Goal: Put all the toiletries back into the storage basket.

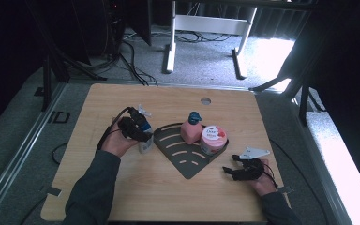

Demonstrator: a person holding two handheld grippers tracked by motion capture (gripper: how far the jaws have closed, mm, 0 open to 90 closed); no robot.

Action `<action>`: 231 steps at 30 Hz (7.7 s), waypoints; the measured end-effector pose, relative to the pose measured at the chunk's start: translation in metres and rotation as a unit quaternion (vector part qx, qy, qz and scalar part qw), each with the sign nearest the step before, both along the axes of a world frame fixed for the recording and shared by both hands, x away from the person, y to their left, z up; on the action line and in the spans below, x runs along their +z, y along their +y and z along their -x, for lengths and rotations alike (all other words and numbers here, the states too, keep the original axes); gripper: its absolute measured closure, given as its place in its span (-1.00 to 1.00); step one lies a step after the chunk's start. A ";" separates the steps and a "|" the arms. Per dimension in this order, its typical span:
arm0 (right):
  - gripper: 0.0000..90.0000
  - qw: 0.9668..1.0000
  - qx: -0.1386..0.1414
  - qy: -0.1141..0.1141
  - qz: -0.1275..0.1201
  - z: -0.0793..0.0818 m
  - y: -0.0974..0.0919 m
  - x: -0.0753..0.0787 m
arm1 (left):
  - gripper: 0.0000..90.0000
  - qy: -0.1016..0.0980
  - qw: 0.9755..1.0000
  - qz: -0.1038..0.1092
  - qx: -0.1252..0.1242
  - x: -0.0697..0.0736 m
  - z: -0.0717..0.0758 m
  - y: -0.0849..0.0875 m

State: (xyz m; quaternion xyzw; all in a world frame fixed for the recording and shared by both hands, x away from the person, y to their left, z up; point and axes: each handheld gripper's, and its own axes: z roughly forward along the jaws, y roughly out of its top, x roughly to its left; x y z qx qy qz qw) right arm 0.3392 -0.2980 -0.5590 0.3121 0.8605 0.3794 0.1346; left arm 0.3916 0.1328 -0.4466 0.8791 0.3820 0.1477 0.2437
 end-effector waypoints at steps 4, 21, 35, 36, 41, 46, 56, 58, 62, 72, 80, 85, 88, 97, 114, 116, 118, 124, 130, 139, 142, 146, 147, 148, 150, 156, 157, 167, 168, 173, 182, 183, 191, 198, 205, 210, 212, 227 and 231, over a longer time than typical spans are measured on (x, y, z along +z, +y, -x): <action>-0.35 1.000 0.000 0.000 0.000 0.000 0.000 0.000 | -0.01 0.004 1.000 -0.007 -0.003 0.000 -0.001 -0.002; -0.35 1.000 0.000 0.000 0.000 0.000 0.000 0.000 | -0.01 0.029 0.999 -0.030 -0.013 -0.005 -0.006 -0.006; -0.35 1.000 0.000 0.000 0.000 0.000 0.000 0.000 | 0.05 0.043 0.998 -0.041 -0.018 -0.011 -0.005 -0.006; -0.35 1.000 0.000 0.000 0.000 0.000 0.000 0.000 | 0.06 0.043 0.998 -0.041 -0.018 -0.011 -0.005 -0.006; -0.35 1.000 0.000 0.000 0.000 0.000 0.000 0.000 | 0.06 0.045 0.998 -0.037 -0.020 -0.011 -0.006 -0.005; -0.35 1.000 0.000 0.000 0.000 0.000 0.000 0.000 | 0.06 0.047 0.998 -0.040 -0.023 -0.012 -0.005 -0.007; -0.35 1.000 0.000 0.000 0.000 0.000 0.000 0.000 | 0.15 0.055 0.998 -0.039 -0.019 -0.011 -0.006 -0.004; -0.35 1.000 0.000 0.000 0.000 0.000 0.000 0.000 | 0.17 0.058 0.998 -0.036 -0.017 -0.011 -0.007 -0.004; -0.35 1.000 0.000 0.000 0.000 0.000 0.000 0.000 | 0.20 0.063 0.997 -0.032 -0.019 -0.010 -0.007 -0.004; -0.35 1.000 0.000 0.000 0.000 0.000 0.000 0.000 | 0.22 0.067 0.997 -0.034 -0.020 -0.009 -0.006 -0.004; -0.35 1.000 0.000 0.001 -0.001 0.000 0.000 0.000 | 0.23 0.069 0.997 -0.030 -0.014 -0.009 -0.006 -0.003; -0.35 1.000 0.000 0.000 -0.001 0.000 0.000 0.000 | 0.23 0.069 0.997 -0.036 -0.014 -0.009 -0.005 -0.003; -0.35 1.000 0.000 0.001 -0.001 0.000 0.000 0.000 | 0.23 0.068 0.997 -0.036 -0.010 -0.008 -0.005 -0.003; -0.35 1.000 0.000 0.001 -0.001 0.000 0.000 0.000 | 0.23 0.056 0.998 -0.027 0.001 0.001 -0.002 0.001; -0.35 1.000 0.000 0.001 -0.001 0.000 0.000 0.000 | 0.23 0.036 0.999 -0.006 0.011 0.022 0.001 0.002; -0.35 1.000 0.000 0.001 -0.001 0.000 0.000 0.000 | 0.23 0.034 0.999 -0.005 0.009 0.025 0.002 0.001; -0.35 1.000 0.000 0.000 -0.001 0.000 0.000 0.000 | 0.23 0.031 0.999 -0.005 0.008 0.028 0.002 0.001; -0.35 1.000 0.000 -0.001 0.000 -0.001 0.000 0.000 | 0.23 0.027 1.000 0.005 0.006 0.032 0.001 -0.004; -0.35 1.000 0.000 0.000 -0.001 -0.001 0.000 0.000 | 0.23 0.025 1.000 0.010 0.004 0.032 -0.003 -0.010; -0.35 1.000 0.000 0.001 -0.001 -0.001 0.000 0.000 | 0.23 0.025 1.000 0.016 -0.005 0.033 -0.007 -0.021; -0.35 1.000 0.000 0.001 -0.001 -0.001 0.000 0.000 | 0.23 0.025 1.000 0.017 -0.005 0.032 -0.009 -0.024; -0.35 1.000 0.000 0.001 -0.001 -0.001 0.000 0.000 | 0.23 0.024 0.999 0.020 -0.007 0.029 -0.012 -0.028; -0.35 1.000 0.000 0.001 -0.001 -0.001 0.000 0.000 | 0.23 0.025 0.999 0.020 -0.008 0.028 -0.013 -0.029; -0.35 1.000 0.000 0.001 -0.001 -0.001 0.000 0.000 | 0.23 0.026 0.999 0.021 -0.008 0.028 -0.013 -0.030; -0.35 1.000 0.000 0.001 -0.002 -0.001 0.000 0.000 | 0.23 0.026 0.999 0.020 -0.009 0.027 -0.015 -0.032; -0.35 1.000 0.001 0.001 -0.001 -0.001 0.000 0.000 | 0.23 0.023 1.000 0.017 -0.011 0.027 -0.019 -0.040; -0.35 1.000 0.001 0.001 -0.002 -0.001 0.000 0.000 | 0.23 0.021 1.000 0.015 -0.011 0.027 -0.020 -0.041; -0.35 1.000 0.001 0.001 -0.001 -0.001 0.000 0.000 | 0.23 0.018 1.000 0.015 -0.017 0.027 -0.028 -0.055; -0.35 1.000 0.001 0.001 -0.001 -0.001 0.000 0.000 | 0.23 0.019 1.000 0.016 -0.017 0.026 -0.029 -0.056; -0.35 1.000 0.001 0.001 -0.001 -0.001 0.000 0.000 | 0.23 0.020 1.000 0.018 -0.016 0.022 -0.034 -0.060; -0.35 1.000 0.001 0.000 -0.001 -0.001 0.000 0.000 | 0.23 0.015 1.000 0.016 -0.015 0.013 -0.042 -0.070; -0.35 1.000 0.001 0.000 -0.001 -0.001 0.000 0.000 | 0.23 0.014 1.000 0.017 -0.015 0.012 -0.043 -0.071; -0.35 1.000 0.001 0.001 -0.001 -0.001 0.000 0.000 | 0.23 0.009 1.000 0.020 -0.015 0.005 -0.049 -0.081; -0.35 1.000 0.001 0.001 -0.001 -0.001 0.000 0.000 | 0.23 0.008 1.000 0.017 -0.016 -0.001 -0.054 -0.085; -0.35 1.000 0.001 0.001 -0.001 -0.001 0.000 0.000 | 0.23 0.007 1.000 0.019 -0.014 -0.006 -0.059 -0.087; -0.35 1.000 0.001 0.002 -0.002 -0.001 0.000 0.000 | 0.22 0.006 1.000 0.023 -0.017 -0.009 -0.061 -0.090; -0.35 1.000 0.001 0.002 -0.002 -0.001 0.000 0.000 | 0.22 0.005 1.000 0.023 -0.019 -0.010 -0.062 -0.091; -0.35 1.000 0.001 0.002 -0.002 -0.001 0.000 0.000 | 0.22 0.008 0.999 0.028 -0.023 -0.014 -0.066 -0.092; -0.35 1.000 0.002 0.002 -0.002 -0.001 0.000 0.000 | 0.22 0.006 0.999 0.030 -0.024 -0.015 -0.067 -0.092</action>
